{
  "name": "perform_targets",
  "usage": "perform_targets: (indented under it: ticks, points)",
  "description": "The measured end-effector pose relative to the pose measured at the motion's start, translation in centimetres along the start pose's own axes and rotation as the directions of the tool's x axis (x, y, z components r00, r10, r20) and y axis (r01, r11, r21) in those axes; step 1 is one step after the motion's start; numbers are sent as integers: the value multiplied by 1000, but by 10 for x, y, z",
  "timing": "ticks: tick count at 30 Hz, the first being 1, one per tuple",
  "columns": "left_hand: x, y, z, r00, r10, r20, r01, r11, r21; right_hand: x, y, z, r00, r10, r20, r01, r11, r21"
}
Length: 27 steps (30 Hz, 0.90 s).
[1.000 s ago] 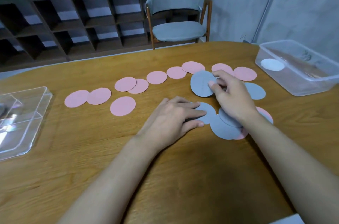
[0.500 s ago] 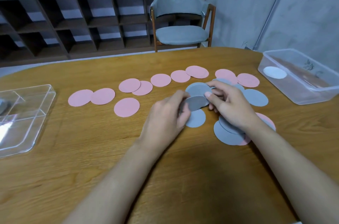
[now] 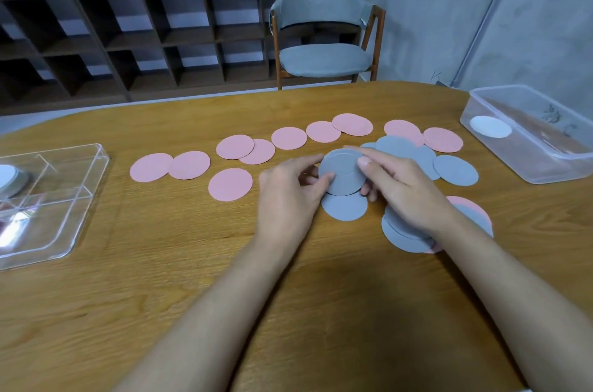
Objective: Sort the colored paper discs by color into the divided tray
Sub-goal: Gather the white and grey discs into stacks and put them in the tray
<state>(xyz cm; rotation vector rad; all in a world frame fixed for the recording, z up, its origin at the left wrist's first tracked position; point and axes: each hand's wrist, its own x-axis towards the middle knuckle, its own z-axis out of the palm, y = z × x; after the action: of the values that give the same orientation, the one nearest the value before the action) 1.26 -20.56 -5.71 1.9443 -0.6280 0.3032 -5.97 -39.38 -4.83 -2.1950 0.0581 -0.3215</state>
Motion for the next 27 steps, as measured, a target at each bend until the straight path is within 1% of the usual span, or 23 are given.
perform_targets:
  ticks: [2, 4, 6, 7, 9, 11, 13, 14, 16, 19, 20, 24, 27]
  points:
    - [0, -1, 1, 999, 28, 18, -29, 999, 32, -1, 0, 2, 999, -37, -3, 36, 989, -143]
    - [0, -1, 1, 999, 29, 37, -30, 999, 39, 0, 2, 2, 996, -80, -30, 72, 973, -219]
    - [-1, -2, 1, 997, 33, 63, -37, 997, 63, 1, 6, -2, 992, -87, -86, 68, 976, -207]
    - [-2, -3, 0, 994, 34, 104, -42, 996, 73, 2, 8, -4, 989, -80, -123, 55, 980, -192]
    - [-5, -3, -2, 967, 33, 254, -52, 996, 66, 4, 12, -9, 978, -55, -203, 23, 987, -157]
    - [-8, -4, -4, 913, 89, 397, -136, 987, 91, 6, 16, -11, 967, -38, -252, 2, 990, -140]
    - [-9, -7, -3, 873, 166, 458, -257, 956, 144, 7, 20, -12, 966, -25, -259, -15, 988, -153]
    - [-9, -7, -3, 863, 189, 468, -290, 945, 153, 7, 20, -12, 967, -18, -254, -26, 986, -167]
    - [-8, -7, -4, 848, 221, 481, -340, 924, 176, 7, 19, -11, 969, 1, -248, -49, 981, -189]
    - [-9, -1, -7, 816, 321, 481, -482, 837, 258, 6, 16, -11, 972, 0, -233, -56, 971, -233]
    - [-10, 1, -8, 816, 343, 465, -497, 828, 262, 6, 16, -11, 974, -5, -226, -52, 968, -246]
    - [-11, 6, -7, 875, 375, 307, -453, 857, 246, 5, 13, -11, 979, -6, -202, -49, 962, -268]
    - [-10, 4, -6, 919, 341, 199, -386, 882, 269, 2, 6, -11, 988, -31, -155, -17, 954, -300]
